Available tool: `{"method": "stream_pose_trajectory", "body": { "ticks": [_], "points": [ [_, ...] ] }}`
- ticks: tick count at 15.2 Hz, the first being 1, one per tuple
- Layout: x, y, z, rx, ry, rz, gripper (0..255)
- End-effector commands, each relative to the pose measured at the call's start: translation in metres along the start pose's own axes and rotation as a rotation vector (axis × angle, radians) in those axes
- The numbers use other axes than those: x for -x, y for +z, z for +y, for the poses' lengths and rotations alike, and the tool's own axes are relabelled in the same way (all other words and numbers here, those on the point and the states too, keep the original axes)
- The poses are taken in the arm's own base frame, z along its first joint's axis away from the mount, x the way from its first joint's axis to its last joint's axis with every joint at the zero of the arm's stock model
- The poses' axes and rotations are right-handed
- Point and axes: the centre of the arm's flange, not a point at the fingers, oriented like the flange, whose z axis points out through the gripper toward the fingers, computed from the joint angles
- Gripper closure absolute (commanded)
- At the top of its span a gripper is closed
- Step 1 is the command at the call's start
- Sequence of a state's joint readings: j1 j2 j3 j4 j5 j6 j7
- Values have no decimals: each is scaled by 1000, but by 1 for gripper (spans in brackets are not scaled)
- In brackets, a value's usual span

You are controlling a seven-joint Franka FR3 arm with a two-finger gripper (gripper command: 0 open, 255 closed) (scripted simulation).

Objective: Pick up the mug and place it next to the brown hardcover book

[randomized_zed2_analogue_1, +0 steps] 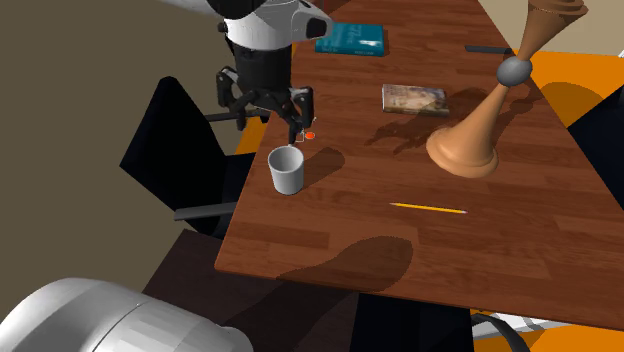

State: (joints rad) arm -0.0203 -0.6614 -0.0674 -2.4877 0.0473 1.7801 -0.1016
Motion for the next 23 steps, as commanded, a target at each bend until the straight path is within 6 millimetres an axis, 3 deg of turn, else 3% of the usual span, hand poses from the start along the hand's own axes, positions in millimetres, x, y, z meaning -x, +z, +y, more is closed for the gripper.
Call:
{"method": "stream_pose_trajectory", "body": {
  "ticks": [1, 11, 18, 23],
  "points": [
    [-17, 20, 8, 2, -3, 4, 0],
    [-86, 124, 45, 12, -20, 13, 0],
    [-87, 161, 46, 12, -20, 13, 0],
    [-87, 164, 46, 12, -20, 13, 0]
  ]
}}
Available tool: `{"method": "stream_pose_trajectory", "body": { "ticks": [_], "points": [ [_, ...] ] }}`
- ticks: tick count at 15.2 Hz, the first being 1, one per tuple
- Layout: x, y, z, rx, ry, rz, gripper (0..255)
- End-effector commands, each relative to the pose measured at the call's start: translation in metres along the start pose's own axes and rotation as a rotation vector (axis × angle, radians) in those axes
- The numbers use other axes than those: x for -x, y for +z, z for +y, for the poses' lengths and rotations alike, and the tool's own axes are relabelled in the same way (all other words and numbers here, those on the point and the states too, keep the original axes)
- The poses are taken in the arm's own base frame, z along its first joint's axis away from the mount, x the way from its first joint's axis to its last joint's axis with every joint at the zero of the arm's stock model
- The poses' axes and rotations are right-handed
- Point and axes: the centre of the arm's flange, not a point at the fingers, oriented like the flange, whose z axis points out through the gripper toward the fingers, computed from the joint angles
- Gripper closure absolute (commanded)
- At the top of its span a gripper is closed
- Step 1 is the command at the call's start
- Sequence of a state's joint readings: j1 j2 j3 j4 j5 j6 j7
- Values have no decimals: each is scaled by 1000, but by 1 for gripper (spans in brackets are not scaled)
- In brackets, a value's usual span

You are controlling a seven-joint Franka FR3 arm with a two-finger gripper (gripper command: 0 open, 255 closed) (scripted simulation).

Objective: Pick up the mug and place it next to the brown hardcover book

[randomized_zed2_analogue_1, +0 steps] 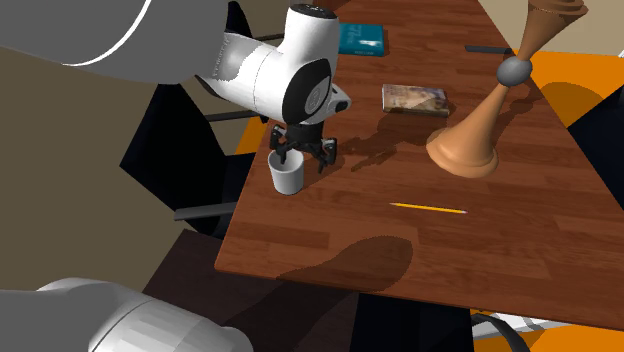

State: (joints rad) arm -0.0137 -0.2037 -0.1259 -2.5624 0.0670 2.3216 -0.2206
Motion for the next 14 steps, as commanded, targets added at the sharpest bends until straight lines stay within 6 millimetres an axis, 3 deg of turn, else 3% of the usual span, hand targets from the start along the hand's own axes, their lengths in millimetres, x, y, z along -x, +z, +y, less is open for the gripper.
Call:
{"method": "stream_pose_trajectory", "body": {
  "ticks": [1, 4, 5, 14],
  "points": [
    [0, 0, 0, 0, 0, 0, 0],
    [0, 0, 0, 0, 0, 0, 0],
    [0, 0, 0, 0, 0, 0, 255],
    [0, 0, 0, 0, 0, 0, 255]
  ]
}}
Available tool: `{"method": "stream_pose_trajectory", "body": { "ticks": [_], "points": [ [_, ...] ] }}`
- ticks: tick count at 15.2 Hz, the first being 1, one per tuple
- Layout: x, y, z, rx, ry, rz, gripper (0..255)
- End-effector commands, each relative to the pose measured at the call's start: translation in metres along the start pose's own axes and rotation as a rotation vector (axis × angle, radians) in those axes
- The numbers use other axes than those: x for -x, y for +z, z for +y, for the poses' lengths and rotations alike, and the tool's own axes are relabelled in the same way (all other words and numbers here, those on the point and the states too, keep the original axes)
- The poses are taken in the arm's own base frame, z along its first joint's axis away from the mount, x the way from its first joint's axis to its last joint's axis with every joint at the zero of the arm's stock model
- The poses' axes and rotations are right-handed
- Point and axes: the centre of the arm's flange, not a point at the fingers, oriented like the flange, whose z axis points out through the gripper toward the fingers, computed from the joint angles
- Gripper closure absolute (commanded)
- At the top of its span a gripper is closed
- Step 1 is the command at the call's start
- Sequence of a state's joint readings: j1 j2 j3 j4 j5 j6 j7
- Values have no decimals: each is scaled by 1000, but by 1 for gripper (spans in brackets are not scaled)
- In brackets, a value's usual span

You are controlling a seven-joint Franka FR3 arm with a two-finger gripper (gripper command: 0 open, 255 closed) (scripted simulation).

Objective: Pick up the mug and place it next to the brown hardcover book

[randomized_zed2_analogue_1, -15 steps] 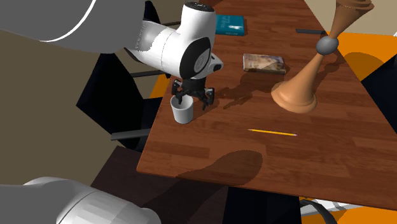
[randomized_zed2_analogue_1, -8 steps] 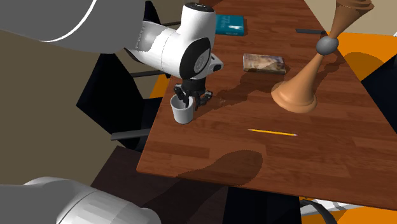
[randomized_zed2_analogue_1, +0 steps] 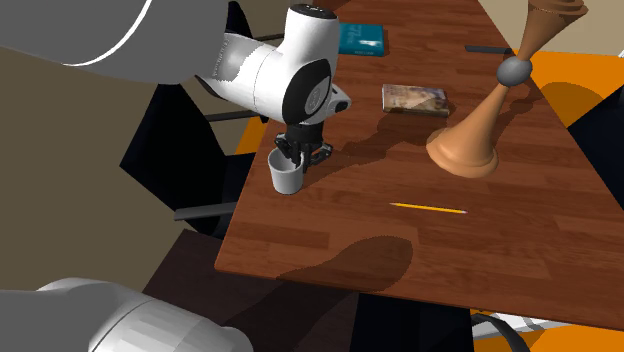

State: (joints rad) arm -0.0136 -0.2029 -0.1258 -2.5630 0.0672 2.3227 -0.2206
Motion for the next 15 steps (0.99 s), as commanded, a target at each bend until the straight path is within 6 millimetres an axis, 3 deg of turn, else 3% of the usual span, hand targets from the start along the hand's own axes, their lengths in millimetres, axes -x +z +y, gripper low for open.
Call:
{"method": "stream_pose_trajectory", "body": {
  "ticks": [1, 15],
  "points": [
    [0, -5, 0, 0, 0, 0, 255],
    [2, -79, -6, 0, 0, 0, 255]
  ]
}}
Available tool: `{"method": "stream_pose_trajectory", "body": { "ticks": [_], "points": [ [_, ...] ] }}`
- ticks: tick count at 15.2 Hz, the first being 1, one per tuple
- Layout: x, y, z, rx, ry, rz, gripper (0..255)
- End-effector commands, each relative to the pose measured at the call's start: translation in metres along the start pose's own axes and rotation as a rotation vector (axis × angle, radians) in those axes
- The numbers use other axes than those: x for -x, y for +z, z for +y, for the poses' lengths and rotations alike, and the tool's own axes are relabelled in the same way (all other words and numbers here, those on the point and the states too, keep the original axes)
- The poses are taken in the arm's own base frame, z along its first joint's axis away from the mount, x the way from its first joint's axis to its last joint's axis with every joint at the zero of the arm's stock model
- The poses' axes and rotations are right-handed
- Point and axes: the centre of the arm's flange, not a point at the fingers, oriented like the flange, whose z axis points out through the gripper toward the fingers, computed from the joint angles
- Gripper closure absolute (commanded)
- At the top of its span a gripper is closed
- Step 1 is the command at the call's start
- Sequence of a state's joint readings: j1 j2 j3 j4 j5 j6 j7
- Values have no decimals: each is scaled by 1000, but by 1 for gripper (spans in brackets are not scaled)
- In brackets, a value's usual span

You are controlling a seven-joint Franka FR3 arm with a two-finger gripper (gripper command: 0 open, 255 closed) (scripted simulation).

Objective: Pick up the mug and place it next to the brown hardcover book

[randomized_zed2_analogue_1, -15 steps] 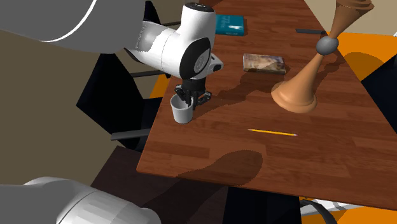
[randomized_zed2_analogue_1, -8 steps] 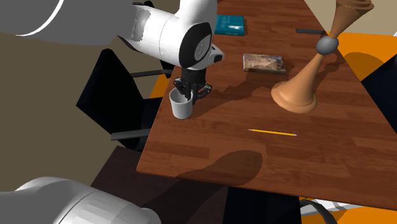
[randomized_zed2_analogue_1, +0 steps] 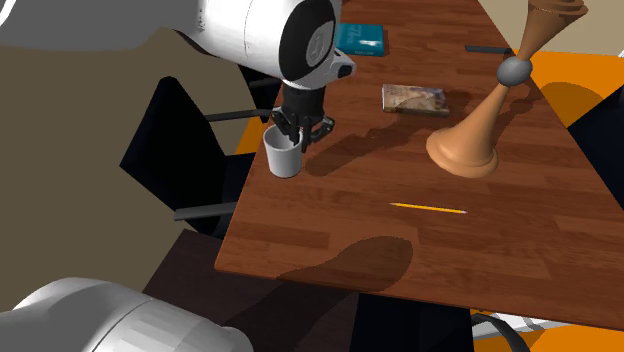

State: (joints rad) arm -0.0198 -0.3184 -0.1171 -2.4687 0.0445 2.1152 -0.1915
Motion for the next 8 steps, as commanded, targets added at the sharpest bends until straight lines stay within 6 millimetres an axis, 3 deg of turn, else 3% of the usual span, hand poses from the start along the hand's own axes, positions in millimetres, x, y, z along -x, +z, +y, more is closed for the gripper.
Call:
{"method": "stream_pose_trajectory", "body": {
  "ticks": [1, 8],
  "points": [
    [0, -12, 0, 0, 0, 0, 255],
    [1, -48, -3, 0, 0, 0, 255]
  ]
}}
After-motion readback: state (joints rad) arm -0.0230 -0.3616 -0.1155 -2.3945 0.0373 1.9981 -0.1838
